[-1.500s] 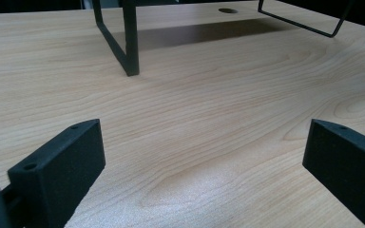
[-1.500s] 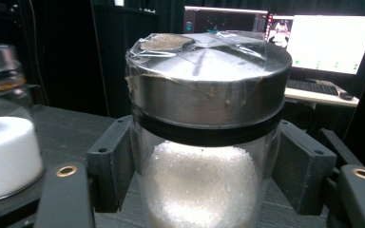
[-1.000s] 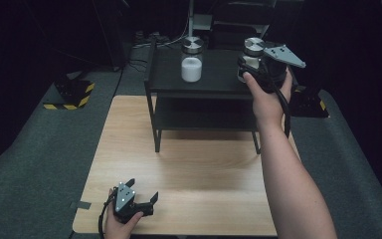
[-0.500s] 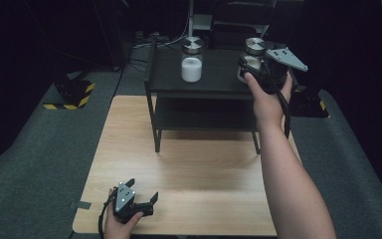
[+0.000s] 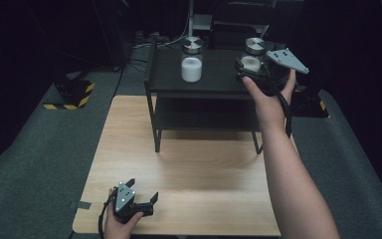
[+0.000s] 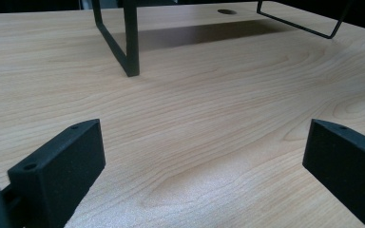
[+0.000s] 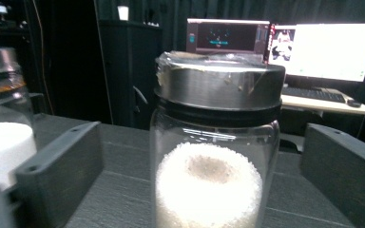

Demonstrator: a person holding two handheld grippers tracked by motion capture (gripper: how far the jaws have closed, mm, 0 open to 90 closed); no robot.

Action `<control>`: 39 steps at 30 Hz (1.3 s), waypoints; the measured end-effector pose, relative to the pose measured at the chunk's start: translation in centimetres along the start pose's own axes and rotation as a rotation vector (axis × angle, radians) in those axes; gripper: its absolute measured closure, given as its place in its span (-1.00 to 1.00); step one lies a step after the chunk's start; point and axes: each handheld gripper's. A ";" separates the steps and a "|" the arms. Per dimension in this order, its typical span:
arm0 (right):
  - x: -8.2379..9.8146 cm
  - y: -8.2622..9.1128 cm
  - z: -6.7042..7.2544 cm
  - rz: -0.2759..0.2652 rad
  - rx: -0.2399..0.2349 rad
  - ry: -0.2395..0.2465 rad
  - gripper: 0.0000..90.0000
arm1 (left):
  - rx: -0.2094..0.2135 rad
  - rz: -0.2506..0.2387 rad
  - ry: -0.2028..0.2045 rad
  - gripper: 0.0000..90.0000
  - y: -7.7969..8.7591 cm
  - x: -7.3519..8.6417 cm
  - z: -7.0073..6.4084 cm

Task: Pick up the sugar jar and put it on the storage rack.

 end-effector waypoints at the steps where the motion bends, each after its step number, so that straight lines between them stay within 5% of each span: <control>1: 0.1 0.1 -0.1 -0.006 -0.008 -0.006 -1.00 | -0.001 0.000 0.001 -0.99 0.0 0.0 0.0; 15: 1.1 2.4 -0.4 -0.032 -0.018 -0.038 -1.00 | -0.004 0.003 -0.002 -0.99 0.0 0.0 -0.1; 39: 4.5 7.8 -0.7 -0.073 -0.099 -0.011 -1.00 | -0.011 0.012 -0.005 -0.99 -0.1 -0.2 -0.2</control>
Point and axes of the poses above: each handheld gripper's, and its own axes: y roughly backward along the jaws, x roughly out of its underside, z roughly to its left, and after that the axes turned 2 degrees about -z, right-handed
